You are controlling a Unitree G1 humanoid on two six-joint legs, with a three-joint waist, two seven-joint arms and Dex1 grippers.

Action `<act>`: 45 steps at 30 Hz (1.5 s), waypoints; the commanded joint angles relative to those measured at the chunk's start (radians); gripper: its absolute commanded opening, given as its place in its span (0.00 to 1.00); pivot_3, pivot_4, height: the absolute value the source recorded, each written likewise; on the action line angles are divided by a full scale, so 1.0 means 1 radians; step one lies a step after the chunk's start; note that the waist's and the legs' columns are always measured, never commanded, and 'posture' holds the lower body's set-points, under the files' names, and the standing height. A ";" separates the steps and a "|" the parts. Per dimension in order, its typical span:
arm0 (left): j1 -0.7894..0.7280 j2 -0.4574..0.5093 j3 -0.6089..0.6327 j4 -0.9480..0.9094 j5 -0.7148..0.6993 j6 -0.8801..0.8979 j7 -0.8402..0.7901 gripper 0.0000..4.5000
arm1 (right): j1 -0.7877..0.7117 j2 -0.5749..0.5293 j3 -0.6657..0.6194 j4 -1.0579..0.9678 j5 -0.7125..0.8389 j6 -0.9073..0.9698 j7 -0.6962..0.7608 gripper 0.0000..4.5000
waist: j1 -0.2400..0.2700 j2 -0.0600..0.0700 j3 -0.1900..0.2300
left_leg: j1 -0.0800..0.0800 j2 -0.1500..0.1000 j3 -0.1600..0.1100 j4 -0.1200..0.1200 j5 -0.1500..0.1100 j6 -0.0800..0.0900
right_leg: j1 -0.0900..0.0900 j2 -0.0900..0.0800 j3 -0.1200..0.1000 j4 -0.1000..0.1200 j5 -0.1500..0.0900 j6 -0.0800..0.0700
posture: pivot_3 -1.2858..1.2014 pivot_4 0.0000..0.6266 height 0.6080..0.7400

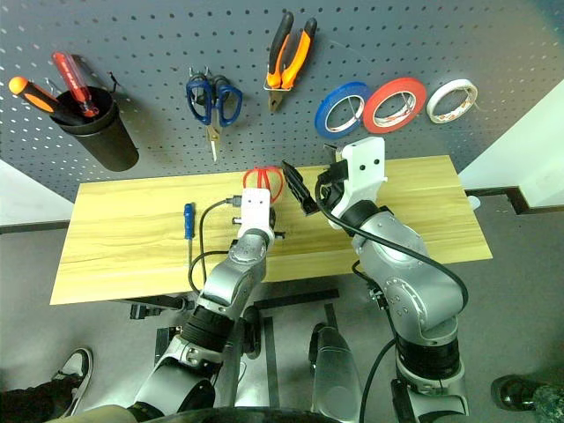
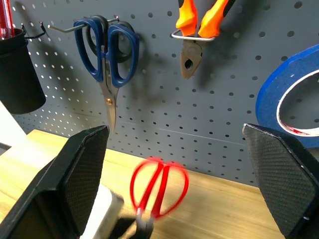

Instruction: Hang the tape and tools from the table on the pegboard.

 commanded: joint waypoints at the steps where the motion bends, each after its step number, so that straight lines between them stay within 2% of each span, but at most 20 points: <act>1: 0.036 0.028 -0.083 -0.081 0.079 -0.100 -0.046 0.23 | -0.004 -0.002 -0.011 -0.015 -0.011 -0.031 0.008 1.00 | 0.000 0.000 0.000 | 0.000 0.000 0.000 0.000 0.000 0.000 | 0.000 0.000 0.000 0.001 0.000 0.000 | 0.51 0.49 0.82; 7: 0.045 0.103 -0.161 -0.136 0.184 -0.267 -0.118 0.23 | -0.007 0.000 -0.014 -0.007 -0.024 -0.045 0.011 1.00 | 0.001 0.000 0.000 | 0.001 0.000 0.000 0.001 0.000 -0.001 | 0.000 0.000 0.000 0.001 -0.002 -0.003 | 0.51 0.47 0.82; 11: 0.087 0.186 -0.207 -0.172 0.267 -0.436 -0.145 0.23 | -0.008 0.002 -0.016 -0.006 -0.033 -0.053 0.010 1.00 | 0.000 0.000 0.000 | 0.001 0.000 0.000 0.001 0.000 -0.001 | 0.000 -0.001 0.000 0.001 -0.001 -0.002 | 0.51 0.46 0.82; 16: 0.162 0.264 -0.194 -0.213 0.330 -0.599 -0.140 0.23 | -0.002 0.006 -0.017 -0.009 -0.042 -0.056 0.009 1.00 | -0.001 0.000 0.000 | 0.001 0.001 0.000 0.001 0.001 -0.001 | 0.000 0.000 0.000 0.002 0.000 0.000 | 0.51 0.46 0.82; 21: 0.210 0.294 -0.145 -0.240 0.381 -0.700 -0.095 0.23 | 0.003 0.008 -0.019 -0.011 -0.049 -0.059 0.009 1.00 | 0.001 0.000 0.000 | 0.001 0.000 0.000 0.001 0.001 -0.001 | 0.000 -0.001 0.000 0.002 0.000 -0.001 | 0.51 0.46 0.82; 28: 0.160 0.283 -0.015 -0.206 0.429 -0.696 0.004 0.23 | 0.007 0.005 -0.024 -0.013 -0.051 -0.059 0.014 1.00 | 0.001 0.000 0.000 | 0.001 0.001 0.000 0.002 0.001 -0.001 | 0.001 0.001 0.000 0.004 0.000 0.001 | 0.51 0.45 0.82; 33: 0.100 0.319 0.043 -0.105 0.432 -0.724 0.010 0.23 | 0.005 0.005 -0.024 -0.014 -0.049 -0.055 0.014 1.00 | 0.001 0.000 0.000 | 0.001 0.001 0.000 0.005 0.001 -0.001 | 0.002 0.002 0.000 0.004 0.002 0.004 | 0.51 0.46 0.82; 45: 0.044 0.362 0.081 0.008 0.434 -0.797 0.023 0.23 | 0.010 0.005 -0.023 -0.020 -0.054 -0.054 0.009 1.00 | 0.000 0.000 0.000 | 0.001 0.003 -0.001 0.016 0.000 -0.001 | 0.002 0.002 0.000 0.012 0.002 0.003 | 0.51 0.46 0.82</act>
